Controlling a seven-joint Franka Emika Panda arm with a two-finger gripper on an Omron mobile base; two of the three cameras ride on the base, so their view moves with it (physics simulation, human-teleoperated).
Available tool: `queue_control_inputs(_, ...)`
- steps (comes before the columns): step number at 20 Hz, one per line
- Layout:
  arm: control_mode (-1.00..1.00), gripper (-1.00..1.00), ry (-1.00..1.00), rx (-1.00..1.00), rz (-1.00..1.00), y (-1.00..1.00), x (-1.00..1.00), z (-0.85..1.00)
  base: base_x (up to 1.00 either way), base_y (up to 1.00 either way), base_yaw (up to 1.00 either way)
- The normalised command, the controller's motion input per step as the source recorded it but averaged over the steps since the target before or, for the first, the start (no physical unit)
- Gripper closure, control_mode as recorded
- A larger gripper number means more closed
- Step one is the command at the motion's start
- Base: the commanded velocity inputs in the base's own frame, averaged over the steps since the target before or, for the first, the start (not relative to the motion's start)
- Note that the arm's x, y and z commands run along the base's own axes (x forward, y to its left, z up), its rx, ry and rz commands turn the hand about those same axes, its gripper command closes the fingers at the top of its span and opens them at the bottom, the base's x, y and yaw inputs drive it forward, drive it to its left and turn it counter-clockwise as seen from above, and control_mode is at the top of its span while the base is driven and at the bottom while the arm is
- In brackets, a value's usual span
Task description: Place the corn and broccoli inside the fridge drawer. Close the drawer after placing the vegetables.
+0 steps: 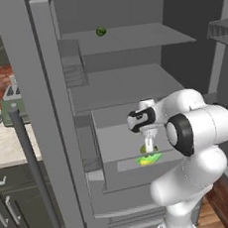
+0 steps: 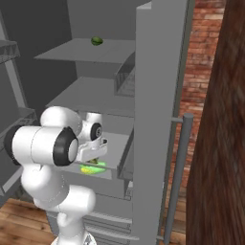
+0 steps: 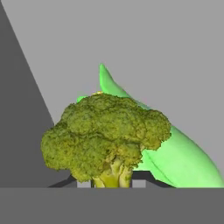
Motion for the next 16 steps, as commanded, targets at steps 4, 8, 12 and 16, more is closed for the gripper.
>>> queue_control_inputs(4,-1.0,1.0,0.01,0.0,0.03,-0.27,-0.46,0.0,0.0,0.0,0.0)
queue_control_inputs(8,-1.0,1.0,0.0,0.0,0.0,-0.04,-0.03,0.0,0.0,0.0,0.0)
queue_control_inputs(12,-1.0,1.0,0.0,0.04,0.0,0.2,0.67,0.06,0.0,0.0,0.0)
queue_control_inputs(16,-1.0,1.0,0.0,0.06,0.0,0.4,0.84,0.04,0.0,0.0,0.0)
